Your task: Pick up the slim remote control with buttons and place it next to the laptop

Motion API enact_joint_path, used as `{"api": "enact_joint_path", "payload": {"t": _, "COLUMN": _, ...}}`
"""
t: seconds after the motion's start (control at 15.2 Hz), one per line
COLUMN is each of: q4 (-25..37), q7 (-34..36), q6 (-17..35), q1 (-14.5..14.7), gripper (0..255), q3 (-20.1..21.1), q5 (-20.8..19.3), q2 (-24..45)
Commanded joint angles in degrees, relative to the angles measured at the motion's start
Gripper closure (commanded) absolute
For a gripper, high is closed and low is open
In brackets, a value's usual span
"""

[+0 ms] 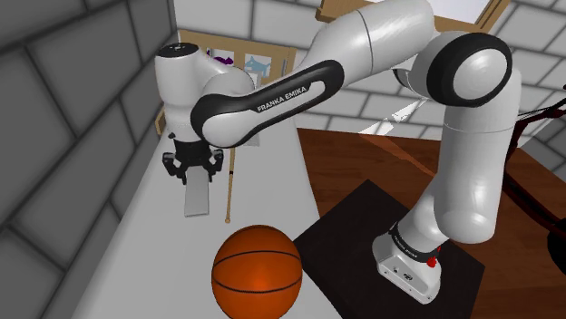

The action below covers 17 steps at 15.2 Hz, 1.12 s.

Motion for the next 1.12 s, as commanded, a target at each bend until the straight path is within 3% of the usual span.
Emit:
{"api": "enact_joint_path", "payload": {"t": 0.0, "q4": 0.3, "q7": -0.4, "q6": -1.2, "q1": -0.3, "gripper": 255, "q3": 0.3, "q5": 0.5, "q2": -0.9}}
{"api": "enact_joint_path", "payload": {"t": 1.06, "q4": 7.5, "q7": -2.2, "q6": -11.7, "q1": -0.6, "gripper": 255, "q3": 1.5, "q5": 3.1, "q2": -4.8}}
